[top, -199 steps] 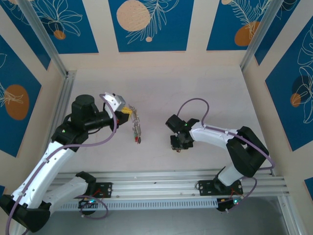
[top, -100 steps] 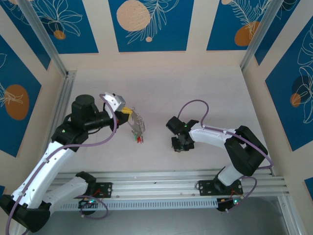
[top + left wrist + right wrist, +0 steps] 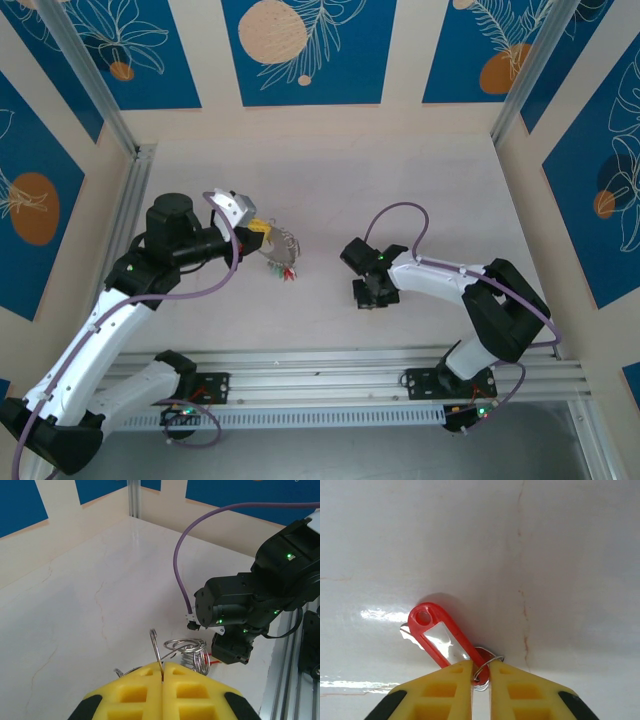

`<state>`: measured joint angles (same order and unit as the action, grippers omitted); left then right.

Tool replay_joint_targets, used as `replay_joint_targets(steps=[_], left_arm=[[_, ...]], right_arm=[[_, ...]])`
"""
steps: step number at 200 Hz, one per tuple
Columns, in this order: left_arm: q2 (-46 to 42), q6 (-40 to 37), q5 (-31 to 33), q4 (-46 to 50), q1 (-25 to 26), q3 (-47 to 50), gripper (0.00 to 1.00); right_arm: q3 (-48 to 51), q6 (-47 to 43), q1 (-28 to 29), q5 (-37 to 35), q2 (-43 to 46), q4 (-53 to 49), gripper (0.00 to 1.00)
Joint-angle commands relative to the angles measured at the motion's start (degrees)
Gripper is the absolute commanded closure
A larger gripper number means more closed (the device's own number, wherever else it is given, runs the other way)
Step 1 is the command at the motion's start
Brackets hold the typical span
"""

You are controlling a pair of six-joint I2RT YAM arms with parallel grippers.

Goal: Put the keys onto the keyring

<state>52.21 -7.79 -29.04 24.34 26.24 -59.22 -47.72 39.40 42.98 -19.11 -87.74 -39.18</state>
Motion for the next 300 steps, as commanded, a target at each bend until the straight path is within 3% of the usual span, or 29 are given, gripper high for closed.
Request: replay_joint_targets(steps=[1,56,145,192,211,242,266,300], left_arm=[[-1.0,0.7,-2.4,-4.3,-0.9,0.1,1.00],[-0.7,1.0,-2.9,-4.7,-1.2,0.1,1.00],[-0.7,1.5,-3.4,-5.0,-1.4,0.4,1.00],[-1.0,1.6,-3.6,-5.2,-1.4,0.4,1.00],[-0.9,1.7,-3.5,-5.2,-1.5,0.4,1.00],[-0.6,1.7,-3.6,-5.1,-1.5,0.3,1.00],[-0.6,1.4,-3.5,-4.7,-1.5,0.0,1.00],[-0.7,0.4,-3.3,-4.2,-1.5,-0.3,1.00]], right_arm=[[0.1,-0.3,0.5,-1.9,0.7,-2.1,0.83],[-0.1,-0.9,0.5,-2.2,-0.8,-1.3,0.78],[-1.1,-0.6,2.0,-4.6,-1.1,-2.6,0.85],[-2.2,-0.6,3.1,-5.7,-0.5,-4.1,1.00],[-2.5,-0.6,3.6,-6.2,0.9,-4.9,1.00],[-3.7,-2.5,4.2,-6.8,6.2,-6.1,1.00],[-2.4,-9.2,6.6,-5.0,14.5,-1.6,1.00],[-0.9,-19.7,8.2,5.3,28.9,3.7,1.00]])
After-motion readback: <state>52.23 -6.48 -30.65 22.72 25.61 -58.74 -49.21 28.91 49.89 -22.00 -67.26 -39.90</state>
